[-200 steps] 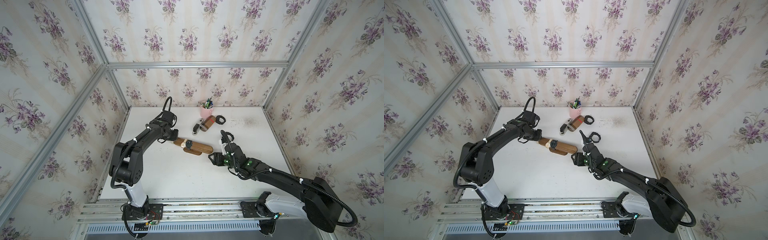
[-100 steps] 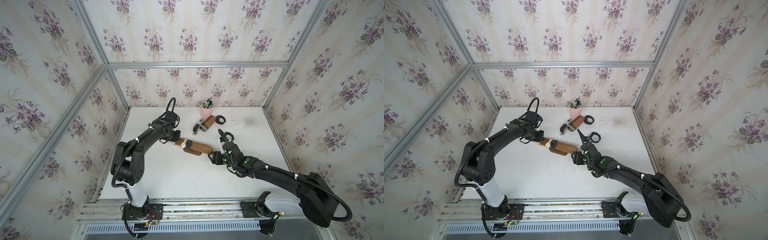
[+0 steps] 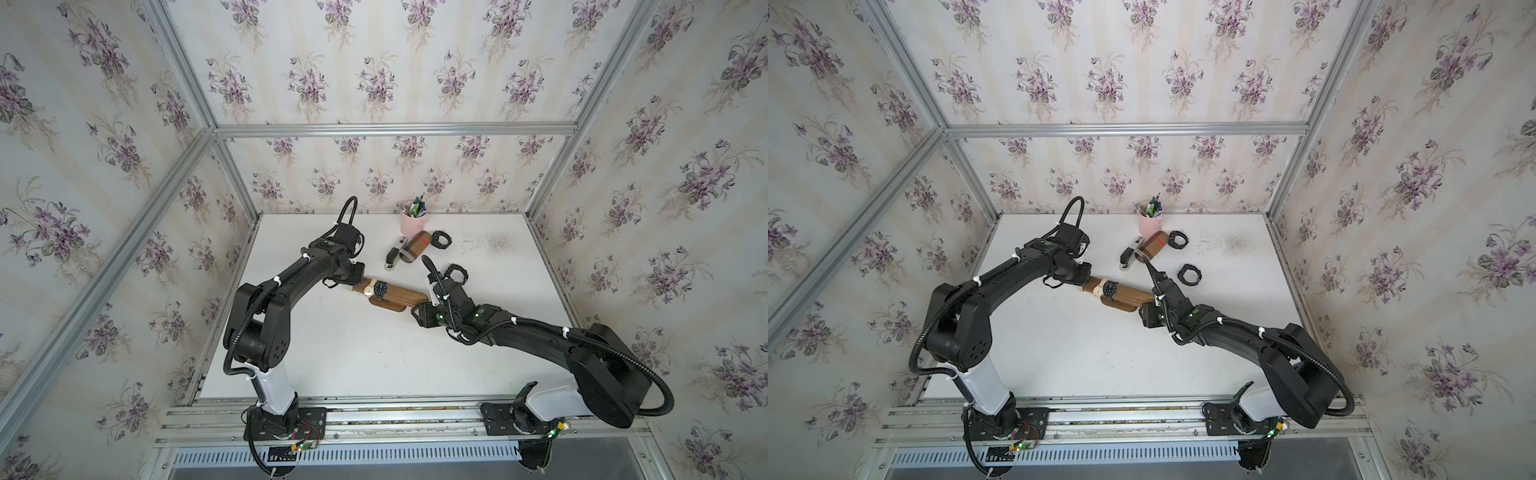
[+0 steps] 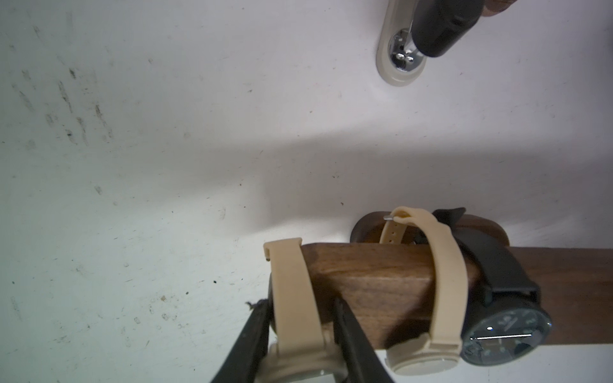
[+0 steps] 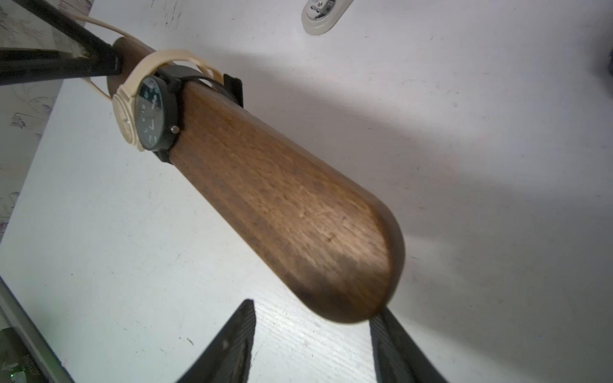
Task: Place watch on stand
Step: Place the watch on the stand.
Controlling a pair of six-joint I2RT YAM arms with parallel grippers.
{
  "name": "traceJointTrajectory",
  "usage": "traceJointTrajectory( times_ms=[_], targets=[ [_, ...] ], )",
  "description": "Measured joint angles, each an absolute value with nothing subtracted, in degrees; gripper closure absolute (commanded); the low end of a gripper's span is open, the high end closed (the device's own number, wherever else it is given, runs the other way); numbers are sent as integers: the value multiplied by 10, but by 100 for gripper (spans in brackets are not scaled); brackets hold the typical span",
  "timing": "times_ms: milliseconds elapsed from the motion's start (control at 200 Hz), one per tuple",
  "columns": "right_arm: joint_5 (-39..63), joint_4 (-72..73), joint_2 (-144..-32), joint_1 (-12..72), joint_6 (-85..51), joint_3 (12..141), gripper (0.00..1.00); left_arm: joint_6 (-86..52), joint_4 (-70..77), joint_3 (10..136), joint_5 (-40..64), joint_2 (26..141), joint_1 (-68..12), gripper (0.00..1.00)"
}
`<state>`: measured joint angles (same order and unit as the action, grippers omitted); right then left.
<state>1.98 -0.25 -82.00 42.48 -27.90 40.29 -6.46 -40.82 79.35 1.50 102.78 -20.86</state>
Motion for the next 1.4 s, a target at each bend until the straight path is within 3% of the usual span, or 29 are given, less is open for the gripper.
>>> traceJointTrajectory(
  times_ms=[714, 944, 1399],
  targets=[
    [4, -14, -840, 422, -241, 433, 50, -61, -419, 794, 19, 1025, -221, 65],
    [3, -11, -809, 401, -265, 412, 42, -61, -417, 790, 32, 1024, -222, 62],
    [7, 2, -809, 392, -281, 406, 41, -64, -410, 786, 58, 1019, -225, 56]
  ],
)
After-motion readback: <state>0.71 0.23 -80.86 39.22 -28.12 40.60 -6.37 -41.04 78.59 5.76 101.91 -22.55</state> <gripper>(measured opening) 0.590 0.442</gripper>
